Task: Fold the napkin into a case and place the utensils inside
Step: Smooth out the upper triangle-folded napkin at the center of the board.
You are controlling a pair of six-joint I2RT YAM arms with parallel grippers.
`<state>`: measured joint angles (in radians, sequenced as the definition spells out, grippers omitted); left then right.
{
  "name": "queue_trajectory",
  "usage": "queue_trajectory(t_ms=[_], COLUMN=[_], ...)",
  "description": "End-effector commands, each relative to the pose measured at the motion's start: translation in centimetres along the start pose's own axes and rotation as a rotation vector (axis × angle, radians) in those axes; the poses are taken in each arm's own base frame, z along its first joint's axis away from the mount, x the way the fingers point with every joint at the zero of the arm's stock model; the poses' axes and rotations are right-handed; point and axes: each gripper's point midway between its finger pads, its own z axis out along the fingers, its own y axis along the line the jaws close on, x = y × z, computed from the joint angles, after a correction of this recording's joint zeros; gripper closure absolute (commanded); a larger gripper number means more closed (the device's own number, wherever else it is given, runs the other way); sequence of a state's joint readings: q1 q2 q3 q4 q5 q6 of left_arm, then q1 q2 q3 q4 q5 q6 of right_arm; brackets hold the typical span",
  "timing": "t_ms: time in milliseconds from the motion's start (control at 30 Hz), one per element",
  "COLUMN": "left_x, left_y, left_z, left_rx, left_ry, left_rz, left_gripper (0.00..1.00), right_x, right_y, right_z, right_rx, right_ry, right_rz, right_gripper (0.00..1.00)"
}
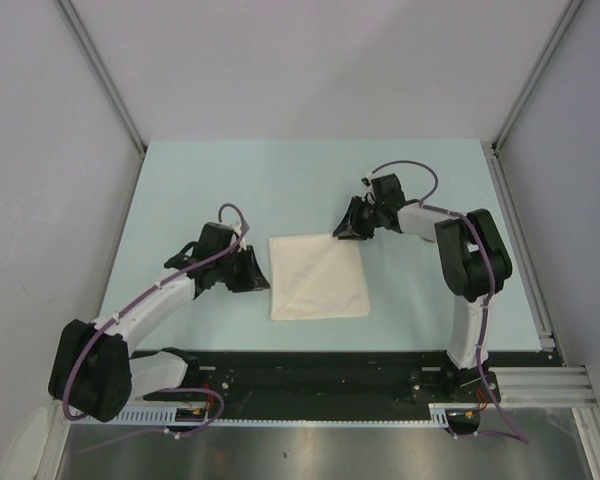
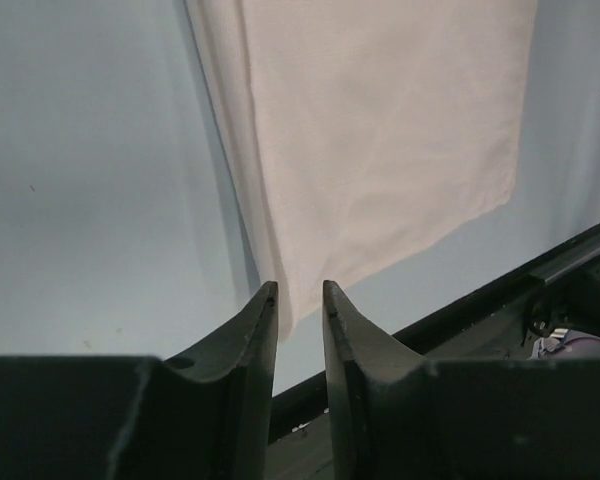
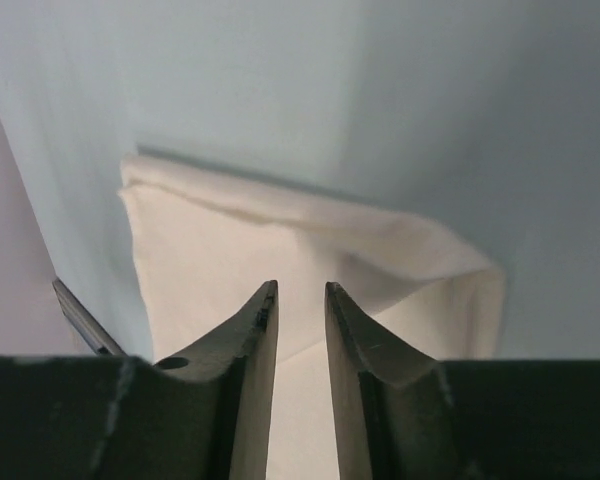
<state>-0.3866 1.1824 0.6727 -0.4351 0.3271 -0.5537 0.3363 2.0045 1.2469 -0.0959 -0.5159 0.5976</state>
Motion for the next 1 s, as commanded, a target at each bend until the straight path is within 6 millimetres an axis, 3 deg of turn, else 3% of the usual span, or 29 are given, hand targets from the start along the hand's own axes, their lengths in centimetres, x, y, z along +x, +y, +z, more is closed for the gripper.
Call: queue_trajectory(t_ms=[0, 33, 67, 167, 200, 233, 300, 367, 600, 667, 967], left_x=[-4.7, -5.4, -6.2, -9.3, -10.6, -10.5, -11.1, -11.0, -10.1, -10.0, -8.8], left_y=[-4.1, -4.5, -5.1, -6.2, -7.1, -6.2, -6.3, -5.1, -1.6, -1.2, -0.6], left_z=[-1.2, -1.0, -1.0, 0.5, 0.8, 2.9, 4.3, 6.3, 9.3, 9.6, 10.4], left_rx=[0.121, 0.131, 0.154, 0.178, 0.198, 0.174, 0.179, 0.148, 0.074, 0.072, 0.08], left_ry=[-0.119, -0.117, -0.111, -0.098, -0.089, -0.034, 0.008, 0.04, 0.075, 0.077, 0.101], left_rz=[0.027, 0.026, 0.01, -0.031, -0.036, -0.068, -0.102, -0.136, -0.188, -0.195, -0.223], left_gripper=[0.7, 0.7, 0.7, 0.73, 0.77, 0.8, 0.85, 0.87, 0.89, 0.89, 0.89], right_x=[3.1, 3.6, 5.5, 9.1, 10.4, 11.5, 13.1, 14.7, 18.6, 19.0, 21.5], right_y=[7.0, 8.3, 8.4, 11.5, 11.5, 13.5, 14.7, 16.4, 16.8, 17.4, 15.1], right_z=[-2.4, -2.9, -2.6, -2.3, -2.1, -1.8, -1.3, -0.9, 2.1, 2.4, 3.9], right_rx=[-0.061, -0.088, -0.095, -0.165, -0.17, -0.228, -0.274, -0.324, -0.342, -0.349, -0.287], right_ry=[-0.004, -0.018, 0.014, 0.058, 0.081, 0.083, 0.116, 0.149, 0.265, 0.281, 0.36], right_rz=[-0.146, -0.161, -0.165, -0.168, -0.157, -0.165, -0.168, -0.166, -0.153, -0.163, -0.151], right_gripper=[0.68, 0.67, 0.66, 0.66, 0.67, 0.69, 0.72, 0.75, 0.79, 0.79, 0.79])
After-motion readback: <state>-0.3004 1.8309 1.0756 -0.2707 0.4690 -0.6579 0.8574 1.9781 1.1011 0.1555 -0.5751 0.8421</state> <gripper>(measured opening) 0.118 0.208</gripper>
